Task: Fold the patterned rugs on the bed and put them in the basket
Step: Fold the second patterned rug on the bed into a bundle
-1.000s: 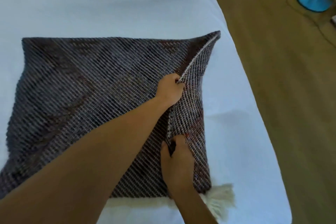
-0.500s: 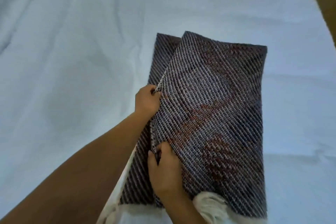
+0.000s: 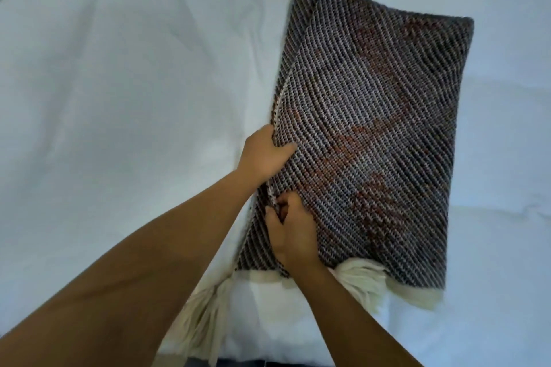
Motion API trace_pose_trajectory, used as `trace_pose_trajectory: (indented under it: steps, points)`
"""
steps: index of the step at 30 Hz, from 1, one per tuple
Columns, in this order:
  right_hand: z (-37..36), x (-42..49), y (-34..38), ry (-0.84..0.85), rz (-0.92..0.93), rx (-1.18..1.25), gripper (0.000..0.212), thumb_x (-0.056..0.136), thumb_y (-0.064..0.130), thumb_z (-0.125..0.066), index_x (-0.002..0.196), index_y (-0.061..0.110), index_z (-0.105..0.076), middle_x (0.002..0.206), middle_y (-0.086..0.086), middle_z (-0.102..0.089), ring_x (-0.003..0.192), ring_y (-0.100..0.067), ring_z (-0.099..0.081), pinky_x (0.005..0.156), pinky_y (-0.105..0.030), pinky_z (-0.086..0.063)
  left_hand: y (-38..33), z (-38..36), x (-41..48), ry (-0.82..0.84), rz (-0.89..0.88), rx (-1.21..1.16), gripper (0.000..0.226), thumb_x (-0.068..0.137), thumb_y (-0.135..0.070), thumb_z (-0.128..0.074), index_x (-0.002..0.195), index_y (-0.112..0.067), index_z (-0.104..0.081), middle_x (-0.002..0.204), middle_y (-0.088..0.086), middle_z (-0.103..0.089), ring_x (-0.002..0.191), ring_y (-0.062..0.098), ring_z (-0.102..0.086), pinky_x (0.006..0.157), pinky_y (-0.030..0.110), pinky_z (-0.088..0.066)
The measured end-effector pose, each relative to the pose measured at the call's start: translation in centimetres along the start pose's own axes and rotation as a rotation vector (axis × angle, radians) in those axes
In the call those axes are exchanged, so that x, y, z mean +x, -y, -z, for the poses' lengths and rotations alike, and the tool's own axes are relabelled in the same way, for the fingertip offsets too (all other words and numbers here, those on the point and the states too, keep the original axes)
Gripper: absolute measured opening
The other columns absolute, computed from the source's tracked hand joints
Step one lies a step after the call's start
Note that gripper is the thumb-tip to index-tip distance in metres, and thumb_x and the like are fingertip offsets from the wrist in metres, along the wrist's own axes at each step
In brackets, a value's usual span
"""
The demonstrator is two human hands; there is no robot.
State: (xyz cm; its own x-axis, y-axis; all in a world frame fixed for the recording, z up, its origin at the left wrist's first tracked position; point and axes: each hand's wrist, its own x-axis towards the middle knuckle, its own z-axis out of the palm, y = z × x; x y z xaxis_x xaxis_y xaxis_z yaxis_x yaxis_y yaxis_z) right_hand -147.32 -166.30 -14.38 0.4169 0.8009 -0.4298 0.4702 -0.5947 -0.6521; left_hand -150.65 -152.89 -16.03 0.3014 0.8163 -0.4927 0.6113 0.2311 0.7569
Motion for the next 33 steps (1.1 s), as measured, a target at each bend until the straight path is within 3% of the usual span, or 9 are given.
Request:
trace_pose_trajectory:
  steps: [5, 9, 13, 18, 20, 22, 24, 26, 33]
  points:
    - [0.7, -1.3, -1.3, 0.037, 0.015, -0.029, 0.025, 0.085, 0.031, -0.060, 0.093, 0.009, -0.051, 0.084, -0.011, -0.064, 0.079, -0.031, -0.060, 0.067, -0.035, -0.043, 3.0, -1.5, -5.7, -0.053, 0.022, -0.008, 0.017, 0.078, -0.029, -0.066, 0.091, -0.022, -0.057, 0.089, -0.005, -0.062, 0.082, 0.014, -0.057, 0.068, 0.022, -0.040]
    - [1.8, -4.4, -3.0, 0.140, 0.005, -0.236, 0.036, 0.082, 0.045, -0.057, 0.096, 0.012, -0.052, 0.094, -0.010, -0.067, 0.088, -0.031, -0.062, 0.068, -0.033, -0.042, 4.9, -2.2, -10.5, -0.072, 0.049, 0.008, 0.025, 0.076, -0.027, -0.067, 0.097, -0.017, -0.061, 0.094, 0.000, -0.066, 0.084, 0.016, -0.060, 0.073, 0.026, -0.044]
    - [1.7, -6.2, -2.4, 0.230, 0.035, -0.411, 0.025, 0.088, 0.031, -0.052, 0.102, 0.010, -0.055, 0.104, -0.015, -0.065, 0.097, -0.035, -0.060, 0.075, -0.037, -0.046, 5.7, -2.2, -13.8, -0.120, 0.044, 0.072, 0.011, 0.076, -0.022, -0.066, 0.079, -0.014, -0.060, 0.079, 0.003, -0.066, 0.076, 0.021, -0.060, 0.067, 0.028, -0.044]
    - [-1.5, -7.8, 0.8, 0.367, 0.069, -0.090, 0.026, 0.090, 0.014, -0.048, 0.113, 0.003, -0.051, 0.109, -0.019, -0.062, 0.098, -0.036, -0.059, 0.074, -0.034, -0.044, 7.0, 0.1, -14.7, -0.272, 0.100, 0.117, 0.009, 0.081, -0.018, -0.064, 0.085, -0.010, -0.067, 0.090, 0.008, -0.069, 0.086, 0.021, -0.060, 0.073, 0.025, -0.040]
    - [-2.5, -8.3, 1.2, 0.458, 0.035, -0.081, 0.035, 0.089, 0.015, -0.047, 0.123, 0.004, -0.045, 0.115, -0.018, -0.059, 0.103, -0.035, -0.057, 0.077, -0.036, -0.044, 7.8, 0.8, -14.6, -0.191, 0.197, 0.134, 0.006, 0.080, -0.014, -0.063, 0.083, -0.013, -0.069, 0.094, 0.008, -0.070, 0.086, 0.019, -0.060, 0.075, 0.025, -0.042]
    - [-2.5, -8.4, 0.7, 0.503, 0.018, -0.097, 0.031, 0.089, 0.018, -0.046, 0.118, 0.007, -0.047, 0.101, -0.014, -0.058, 0.091, -0.032, -0.056, 0.068, -0.034, -0.041, 8.5, 0.9, -14.8, -0.117, 0.253, 0.142, 0.009, 0.080, -0.013, -0.062, 0.080, -0.012, -0.070, 0.093, 0.009, -0.071, 0.080, 0.016, -0.058, 0.073, 0.026, -0.044]
    - [-1.4, -7.9, -0.1, 0.487, 0.026, -0.090, 0.008, 0.088, 0.019, -0.047, 0.086, 0.011, -0.048, 0.073, -0.002, -0.047, 0.068, -0.023, -0.046, 0.052, -0.029, -0.031, 8.6, 0.7, -14.6, -0.130, 0.251, 0.140, 0.009, 0.081, -0.015, -0.061, 0.080, -0.013, -0.070, 0.094, 0.007, -0.070, 0.078, 0.015, -0.056, 0.072, 0.026, -0.043]
    - [0.0, -6.9, -0.7, 0.433, 0.017, -0.054, 0.017, 0.086, 0.019, -0.049, 0.070, 0.016, -0.043, 0.065, 0.003, -0.043, 0.057, -0.016, -0.040, 0.047, -0.029, -0.026, 8.1, 0.5, -13.7, -0.179, 0.227, 0.159, 0.010, 0.082, -0.020, -0.060, 0.089, -0.016, -0.066, 0.098, 0.004, -0.067, 0.082, 0.014, -0.054, 0.073, 0.025, -0.039]
    - [5.7, 1.1, 0.0, 0.210, -0.026, 0.051, 0.012, 0.087, 0.019, -0.049, 0.080, 0.011, -0.055, 0.068, -0.001, -0.054, 0.059, -0.017, -0.049, 0.056, -0.031, -0.040, 0.3, 0.1, -5.5, -0.188, 0.055, 0.162, 0.039, 0.087, -0.030, -0.052, 0.122, -0.013, -0.049, 0.115, 0.009, -0.061, 0.096, 0.022, -0.055, 0.077, 0.027, -0.038]
